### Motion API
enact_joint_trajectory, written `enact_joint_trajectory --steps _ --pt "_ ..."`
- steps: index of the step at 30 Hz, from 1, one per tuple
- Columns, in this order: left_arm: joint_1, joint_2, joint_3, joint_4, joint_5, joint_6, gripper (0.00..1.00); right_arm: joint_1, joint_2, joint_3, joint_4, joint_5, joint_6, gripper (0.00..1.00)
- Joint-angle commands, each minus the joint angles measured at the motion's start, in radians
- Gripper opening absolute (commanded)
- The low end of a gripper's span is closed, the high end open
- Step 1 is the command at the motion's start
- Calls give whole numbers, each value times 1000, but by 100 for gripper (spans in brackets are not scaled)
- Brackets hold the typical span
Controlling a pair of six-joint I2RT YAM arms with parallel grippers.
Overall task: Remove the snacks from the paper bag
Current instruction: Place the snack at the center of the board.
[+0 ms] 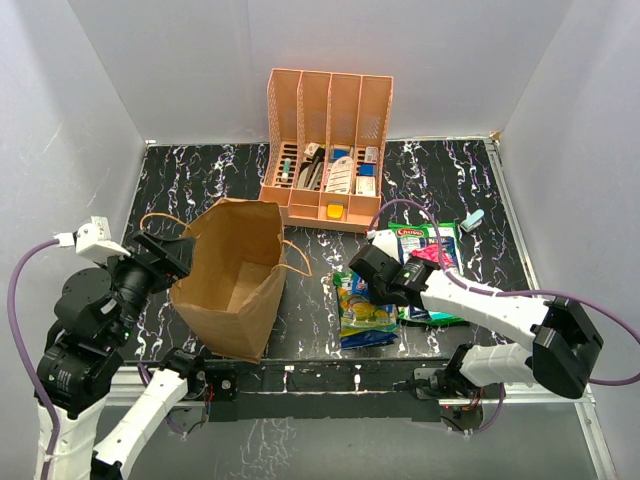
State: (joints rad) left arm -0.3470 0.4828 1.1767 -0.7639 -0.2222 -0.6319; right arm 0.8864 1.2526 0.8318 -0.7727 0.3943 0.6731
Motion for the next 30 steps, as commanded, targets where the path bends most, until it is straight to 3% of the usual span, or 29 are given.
enact_joint_trajectory --steps 1,5,12,25,28,30 --pt "-8 -8 53 13 -18 39 75 -21 18 -43 89 -50 -19 12" --pt "-10 -16 60 12 -24 54 77 -24 32 -79 115 -61 -8 14" --pt "-15 -21 60 11 -39 64 81 -25 18 -62 112 -69 -2 26" --pt "-21 -26 57 16 -46 84 85 -26 -92 62 55 -30 -42 70" --pt "-23 -26 63 17 -48 96 85 -27 -96 88 57 1 -50 95" --pt "-25 -26 68 19 -57 111 86 -26 -108 91 109 40 -63 98"
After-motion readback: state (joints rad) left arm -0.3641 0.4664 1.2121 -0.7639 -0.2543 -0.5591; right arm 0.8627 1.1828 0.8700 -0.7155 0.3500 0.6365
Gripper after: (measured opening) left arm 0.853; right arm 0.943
